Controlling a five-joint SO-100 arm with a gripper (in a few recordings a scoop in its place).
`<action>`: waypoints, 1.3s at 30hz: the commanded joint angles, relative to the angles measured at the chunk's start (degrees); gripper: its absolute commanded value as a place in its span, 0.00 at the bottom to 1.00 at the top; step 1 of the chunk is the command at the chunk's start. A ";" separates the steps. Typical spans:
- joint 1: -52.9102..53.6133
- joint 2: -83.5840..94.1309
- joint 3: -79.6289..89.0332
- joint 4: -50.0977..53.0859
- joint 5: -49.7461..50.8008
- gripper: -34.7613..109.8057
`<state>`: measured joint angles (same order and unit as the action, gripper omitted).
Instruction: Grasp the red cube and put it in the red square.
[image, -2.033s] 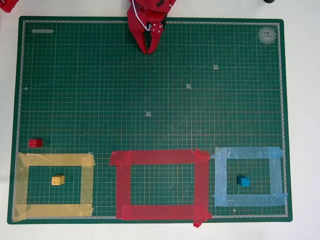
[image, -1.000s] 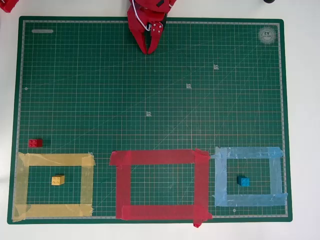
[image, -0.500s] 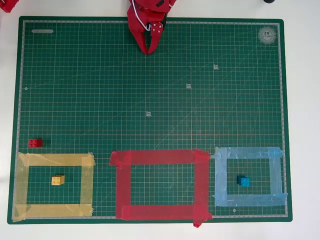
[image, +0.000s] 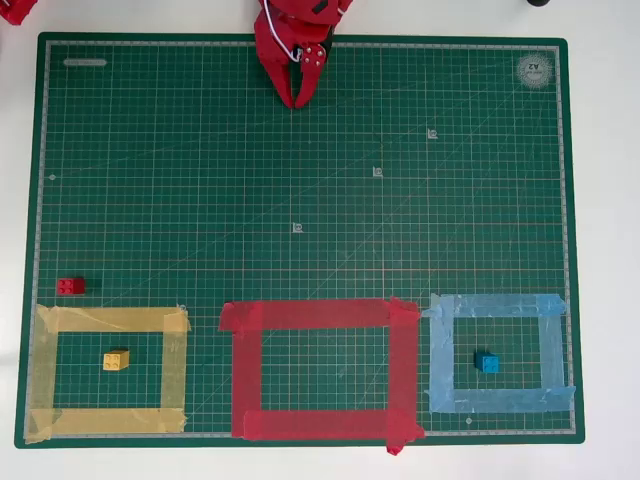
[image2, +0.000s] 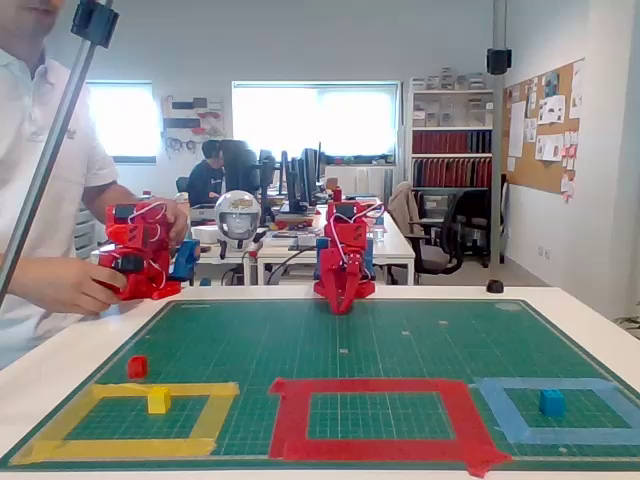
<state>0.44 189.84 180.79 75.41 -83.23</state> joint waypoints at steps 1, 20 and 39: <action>0.97 2.11 0.26 0.62 -1.32 0.24; 10.81 -64.25 -71.54 -15.21 -1.49 0.24; 33.40 -140.54 -137.20 -33.40 -4.92 0.24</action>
<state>30.32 51.50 50.36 43.95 -86.84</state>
